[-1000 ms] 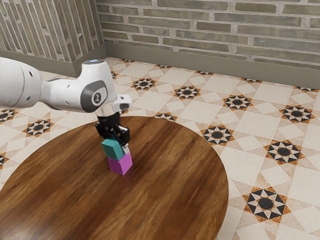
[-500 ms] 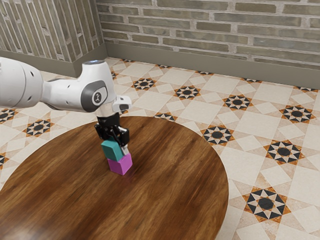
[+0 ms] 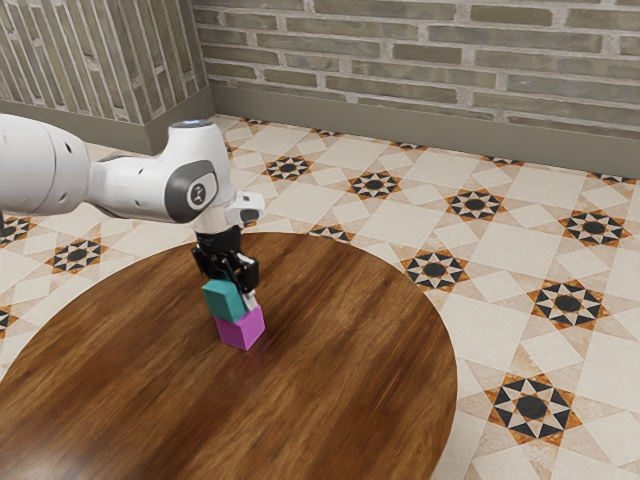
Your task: Pick up the blue block with one arm, and put the blue block on the pink block with one arm
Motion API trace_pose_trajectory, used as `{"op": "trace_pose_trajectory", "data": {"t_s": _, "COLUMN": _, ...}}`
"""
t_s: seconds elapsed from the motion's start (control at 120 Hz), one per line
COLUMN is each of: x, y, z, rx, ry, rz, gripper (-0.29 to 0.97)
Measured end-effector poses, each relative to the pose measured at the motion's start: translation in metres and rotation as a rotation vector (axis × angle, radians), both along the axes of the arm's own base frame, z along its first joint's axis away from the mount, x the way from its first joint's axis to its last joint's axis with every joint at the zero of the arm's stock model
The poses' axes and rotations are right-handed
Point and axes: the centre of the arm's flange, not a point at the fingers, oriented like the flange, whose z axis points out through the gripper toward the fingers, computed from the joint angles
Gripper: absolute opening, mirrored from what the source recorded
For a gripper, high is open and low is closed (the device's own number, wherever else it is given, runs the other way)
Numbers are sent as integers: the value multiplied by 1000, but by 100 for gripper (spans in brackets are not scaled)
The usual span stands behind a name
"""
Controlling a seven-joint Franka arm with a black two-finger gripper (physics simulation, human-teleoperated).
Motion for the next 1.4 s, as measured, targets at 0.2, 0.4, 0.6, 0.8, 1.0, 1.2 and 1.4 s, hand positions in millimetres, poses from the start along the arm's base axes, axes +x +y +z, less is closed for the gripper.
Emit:
{"op": "trace_pose_trajectory", "data": {"t_s": 0.2, "x": 0, "y": -2, "z": -1, "rx": -1, "ry": -3, "rz": -54, "gripper": 34}}
{"op": "trace_pose_trajectory", "data": {"t_s": 0.4, "x": 2, "y": -2, "z": -4, "rx": 1, "ry": -7, "rz": -97, "gripper": 34}}
{"op": "trace_pose_trajectory", "data": {"t_s": 0.6, "x": 6, "y": -3, "z": -9, "rx": -14, "ry": -4, "rz": -130, "gripper": 49}}
{"op": "trace_pose_trajectory", "data": {"t_s": 0.8, "x": 12, "y": -2, "z": -5, "rx": -18, "ry": -17, "rz": -157, "gripper": 61}}
{"op": "trace_pose_trajectory", "data": {"t_s": 1.0, "x": 26, "y": 1, "z": 29, "rx": -19, "ry": -61, "rz": -169, "gripper": 65}}
{"op": "trace_pose_trajectory", "data": {"t_s": 1.2, "x": 19, "y": -1, "z": 63, "rx": -31, "ry": -69, "rz": -141, "gripper": 67}}
{"op": "trace_pose_trajectory", "data": {"t_s": 1.4, "x": 17, "y": -3, "z": 65, "rx": -42, "ry": -53, "rz": -110, "gripper": 68}}
